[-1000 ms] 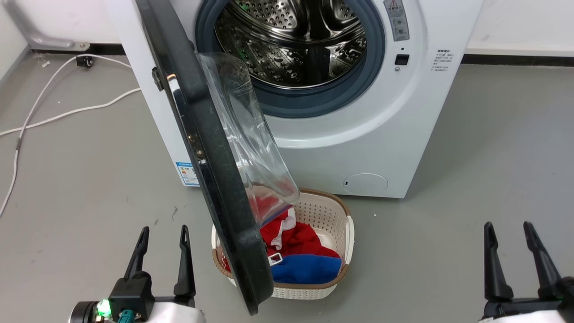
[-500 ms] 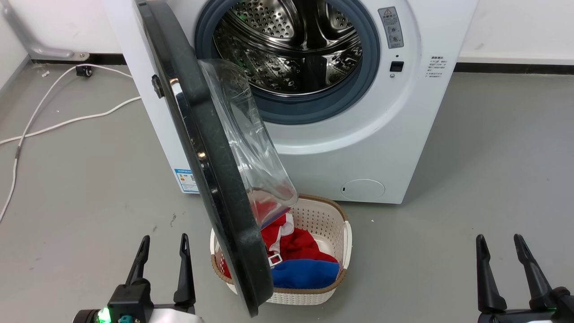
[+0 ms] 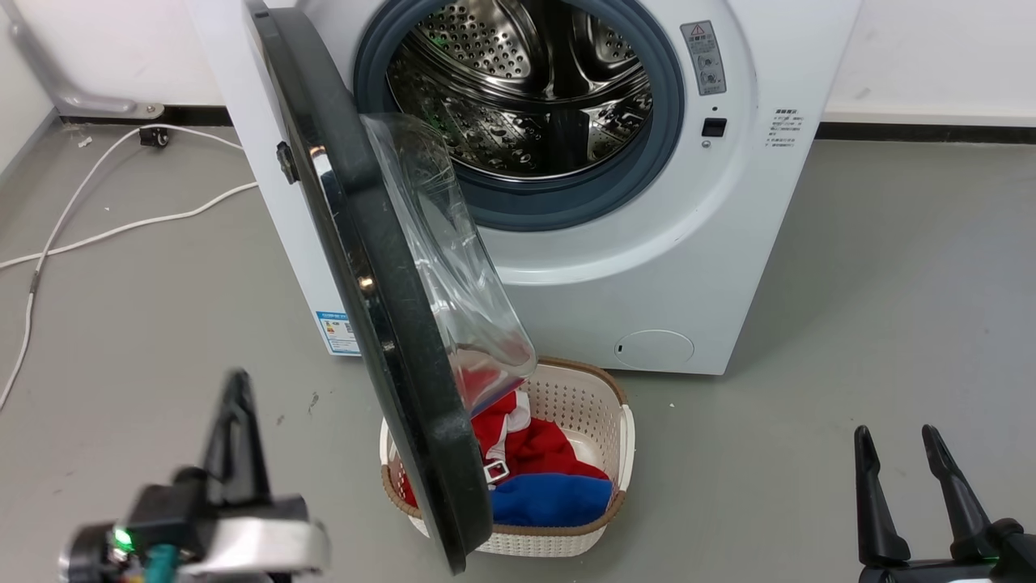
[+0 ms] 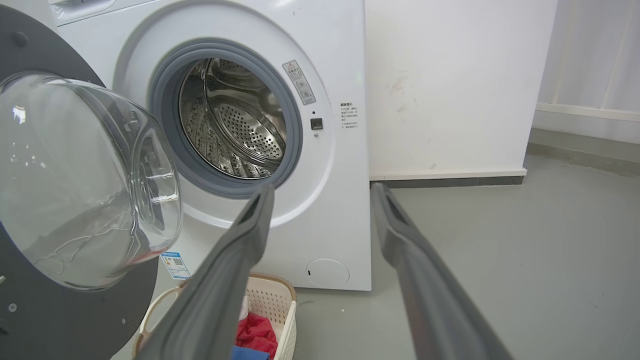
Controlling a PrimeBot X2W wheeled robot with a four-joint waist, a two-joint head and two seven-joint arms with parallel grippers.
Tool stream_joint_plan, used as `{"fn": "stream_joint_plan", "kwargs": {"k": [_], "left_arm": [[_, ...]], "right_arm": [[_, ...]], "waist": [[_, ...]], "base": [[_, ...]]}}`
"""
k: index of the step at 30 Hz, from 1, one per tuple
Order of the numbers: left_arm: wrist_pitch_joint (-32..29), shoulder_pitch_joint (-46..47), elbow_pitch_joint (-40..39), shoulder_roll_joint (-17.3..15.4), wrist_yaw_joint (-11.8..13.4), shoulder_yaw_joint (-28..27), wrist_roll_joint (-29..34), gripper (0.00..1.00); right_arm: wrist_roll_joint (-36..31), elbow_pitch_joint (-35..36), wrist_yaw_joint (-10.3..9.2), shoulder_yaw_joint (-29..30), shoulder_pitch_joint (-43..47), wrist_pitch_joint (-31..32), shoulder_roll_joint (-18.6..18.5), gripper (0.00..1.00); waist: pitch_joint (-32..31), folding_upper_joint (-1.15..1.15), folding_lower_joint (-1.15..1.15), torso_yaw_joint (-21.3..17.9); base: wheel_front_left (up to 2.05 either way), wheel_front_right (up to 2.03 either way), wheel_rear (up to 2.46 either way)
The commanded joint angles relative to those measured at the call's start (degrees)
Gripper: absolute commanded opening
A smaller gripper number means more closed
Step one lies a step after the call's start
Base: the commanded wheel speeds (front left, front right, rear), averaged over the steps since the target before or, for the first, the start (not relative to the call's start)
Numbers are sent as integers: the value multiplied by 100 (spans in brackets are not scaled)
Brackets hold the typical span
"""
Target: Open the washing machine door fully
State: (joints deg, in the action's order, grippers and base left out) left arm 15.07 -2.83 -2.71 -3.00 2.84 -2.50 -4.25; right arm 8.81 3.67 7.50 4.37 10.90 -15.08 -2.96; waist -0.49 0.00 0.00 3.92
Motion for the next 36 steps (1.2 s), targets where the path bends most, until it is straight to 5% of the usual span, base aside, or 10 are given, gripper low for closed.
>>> {"fn": "stream_joint_plan", "kwargs": {"k": [1,10,20,36], "left_arm": [[15,129,-212,-26,16,-62,47,0],[15,505,-1612,-117,-95,16,361,0],[15,805,-2712,-109,-341,1015,737,0],[15,803,-2381,-48,-625,2739,759,0]], "right_arm": [[19,1,-1,-6,18,-13,14,100],[-3,-9,-1,-30,29,-13,15,100],[30,-68,-1,-77,37,-12,15,100],[47,-183,-1,-152,24,-13,15,100]], "waist": [[-11,0,0,5],[-40,0,0,-4],[-68,0,0,-27],[-79,0,0,15]], "base": [[0,0,0],[0,0,0],[0,0,0],[0,0,0]]}}
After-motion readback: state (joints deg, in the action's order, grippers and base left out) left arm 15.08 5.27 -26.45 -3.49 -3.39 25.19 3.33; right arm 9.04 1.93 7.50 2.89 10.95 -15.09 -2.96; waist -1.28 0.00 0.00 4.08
